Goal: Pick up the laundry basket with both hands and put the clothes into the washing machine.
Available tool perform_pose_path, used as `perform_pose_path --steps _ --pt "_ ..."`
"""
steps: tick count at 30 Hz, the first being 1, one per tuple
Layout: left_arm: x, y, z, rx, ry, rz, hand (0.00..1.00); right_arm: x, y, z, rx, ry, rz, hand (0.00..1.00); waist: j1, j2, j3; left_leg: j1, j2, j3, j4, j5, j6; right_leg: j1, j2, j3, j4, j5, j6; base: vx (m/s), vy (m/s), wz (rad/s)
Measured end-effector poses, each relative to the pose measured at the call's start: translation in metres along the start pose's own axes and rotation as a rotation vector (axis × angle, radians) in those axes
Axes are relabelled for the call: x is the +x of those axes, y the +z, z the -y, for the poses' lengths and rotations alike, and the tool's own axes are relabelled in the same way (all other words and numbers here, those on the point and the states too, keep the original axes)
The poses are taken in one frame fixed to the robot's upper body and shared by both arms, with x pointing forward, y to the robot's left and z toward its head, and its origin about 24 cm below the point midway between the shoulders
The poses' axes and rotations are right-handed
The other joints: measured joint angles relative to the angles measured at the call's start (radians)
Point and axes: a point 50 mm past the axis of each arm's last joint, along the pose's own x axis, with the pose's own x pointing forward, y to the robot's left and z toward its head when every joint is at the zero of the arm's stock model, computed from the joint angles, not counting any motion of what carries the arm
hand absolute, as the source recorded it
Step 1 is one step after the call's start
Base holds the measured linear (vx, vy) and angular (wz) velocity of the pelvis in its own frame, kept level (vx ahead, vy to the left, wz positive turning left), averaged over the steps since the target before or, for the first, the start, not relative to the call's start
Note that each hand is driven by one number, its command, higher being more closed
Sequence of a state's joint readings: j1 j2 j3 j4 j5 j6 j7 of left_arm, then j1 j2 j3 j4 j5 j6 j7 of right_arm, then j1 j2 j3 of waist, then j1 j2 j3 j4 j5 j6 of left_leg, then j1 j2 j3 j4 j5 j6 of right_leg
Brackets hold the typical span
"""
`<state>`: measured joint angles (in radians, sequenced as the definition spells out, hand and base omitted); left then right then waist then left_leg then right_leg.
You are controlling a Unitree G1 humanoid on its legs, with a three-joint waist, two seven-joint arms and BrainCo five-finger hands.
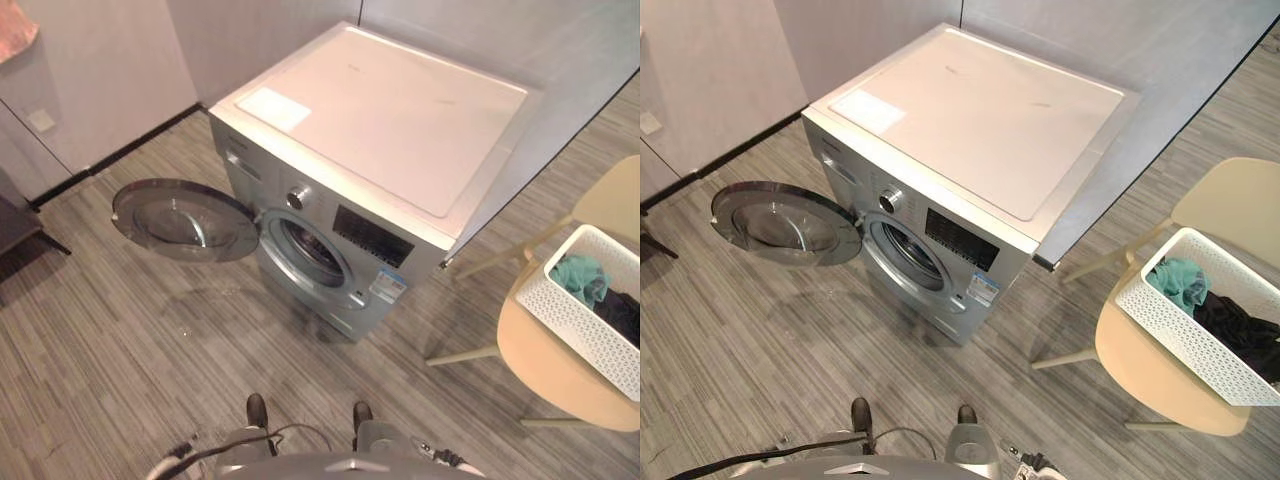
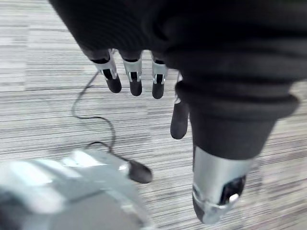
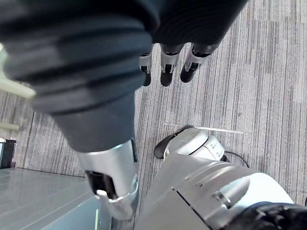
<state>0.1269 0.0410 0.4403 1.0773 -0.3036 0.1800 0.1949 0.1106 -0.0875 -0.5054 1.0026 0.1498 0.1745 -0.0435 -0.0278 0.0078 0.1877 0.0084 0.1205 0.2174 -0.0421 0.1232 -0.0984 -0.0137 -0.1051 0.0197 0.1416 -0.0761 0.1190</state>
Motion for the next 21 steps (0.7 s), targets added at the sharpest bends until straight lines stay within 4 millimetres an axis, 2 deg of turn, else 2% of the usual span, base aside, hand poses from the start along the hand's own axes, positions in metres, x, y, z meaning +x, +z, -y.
perform_pose_path --steps 3,5,7,9,10,11,12,14,16,18,19,20,21 --pt "0.0 -0.017 -0.013 0.003 0.028 -0.052 0.0 0.0 -0.006 -0.001 0.045 -0.006 -0.017 0.0 0.014 0.003 -0.001 -0.024 0.037 -0.001 0.151 -0.072 -0.006 0.03 0.023 0.004 0.013 -0.013 -0.021 -0.06 -0.054 -0.11" --pt "-0.001 -0.027 -0.014 -0.018 0.027 -0.078 0.0 0.0 -0.006 0.0 0.06 -0.011 -0.014 0.0 0.021 0.024 -0.013 -0.056 0.065 -0.012 0.261 -0.125 -0.007 0.027 0.041 0.006 0.044 -0.024 -0.029 -0.1 -0.045 -0.07" --pt "-0.001 -0.03 -0.01 -0.021 0.019 -0.082 0.0 -0.001 -0.004 -0.003 0.063 -0.008 -0.005 0.0 0.018 0.031 -0.016 -0.09 0.067 -0.043 0.346 -0.165 -0.016 0.017 0.039 0.011 0.068 -0.027 -0.03 -0.11 0.046 -0.1" --pt "-0.002 -0.031 -0.001 -0.026 -0.005 -0.08 0.0 0.0 0.003 -0.006 0.088 -0.004 0.015 0.0 0.033 0.051 -0.021 -0.143 0.029 -0.106 0.582 -0.291 0.0 -0.009 0.041 0.056 0.1 -0.032 -0.025 -0.14 0.156 -0.53" --pt "-0.003 -0.034 -0.001 -0.013 -0.006 -0.085 0.0 -0.001 0.006 -0.007 0.087 0.001 0.031 0.0 0.032 0.058 -0.026 -0.141 0.019 -0.112 0.633 -0.346 0.021 -0.023 0.052 0.083 0.109 -0.032 -0.025 -0.13 0.197 -0.78" --pt "-0.003 -0.034 0.001 0.015 -0.018 -0.082 0.0 -0.002 0.009 -0.009 0.079 0.01 0.055 0.0 0.032 0.068 -0.034 -0.138 0.035 -0.097 0.623 -0.418 0.03 -0.051 0.08 0.117 0.123 -0.032 -0.024 -0.15 0.184 -1.02" --pt "-0.002 -0.03 -0.003 0.03 -0.012 -0.064 0.0 -0.002 0.008 -0.011 0.059 0.018 0.057 0.0 0.034 0.058 -0.051 -0.148 0.029 -0.055 0.6 -0.419 0.029 -0.079 0.074 0.153 0.119 -0.025 -0.038 -0.16 0.172 -0.91" --pt "-0.002 -0.017 -0.004 0.088 -0.012 -0.012 0.0 -0.004 0.001 -0.017 0.066 0.031 0.05 0.0 0.029 0.028 -0.074 -0.145 0.028 -0.005 0.537 -0.412 0.04 -0.098 0.067 0.156 0.095 -0.002 -0.046 -0.1 0.119 -0.65" --pt "-0.003 -0.001 0.003 0.134 -0.028 0.046 0.0 -0.005 -0.003 -0.017 0.068 0.031 0.049 0.0 0.02 0.014 -0.08 -0.129 0.024 0.039 0.44 -0.385 0.066 -0.113 0.081 0.136 0.08 0.026 -0.06 -0.05 0.109 -0.52" --pt "-0.003 0.01 0.007 0.193 -0.032 0.09 0.0 -0.007 -0.009 -0.016 0.064 0.018 0.046 0.0 0.016 -0.003 -0.092 -0.119 0.003 0.085 0.349 -0.356 0.075 -0.136 0.095 0.132 0.072 0.069 -0.064 -0.01 0.06 -0.63" --pt "-0.004 0.019 0.011 0.208 -0.038 0.118 0.0 -0.007 -0.012 -0.017 0.061 0.017 0.039 0.0 0.019 -0.022 -0.092 -0.12 -0.004 0.138 0.312 -0.323 0.081 -0.153 0.094 0.11 0.063 0.097 -0.055 0.02 -0.062 -1.02" --pt "-0.004 0.026 0.017 0.213 -0.047 0.137 0.0 -0.007 -0.009 -0.02 0.063 0.025 0.045 0.0 0.025 -0.03 -0.089 -0.129 0.005 0.176 0.306 -0.281 0.085 -0.181 0.099 0.082 0.046 0.124 -0.049 -0.01 -0.086 -1.18" --pt "-0.005 0.027 0.021 0.214 -0.053 0.142 0.0 -0.007 -0.007 -0.02 0.069 0.023 0.052 0.0 0.024 -0.018 -0.084 -0.13 0.025 0.201 0.303 -0.254 0.087 -0.187 0.116 0.064 0.015 0.167 -0.053 -0.09 -0.107 -1.41"
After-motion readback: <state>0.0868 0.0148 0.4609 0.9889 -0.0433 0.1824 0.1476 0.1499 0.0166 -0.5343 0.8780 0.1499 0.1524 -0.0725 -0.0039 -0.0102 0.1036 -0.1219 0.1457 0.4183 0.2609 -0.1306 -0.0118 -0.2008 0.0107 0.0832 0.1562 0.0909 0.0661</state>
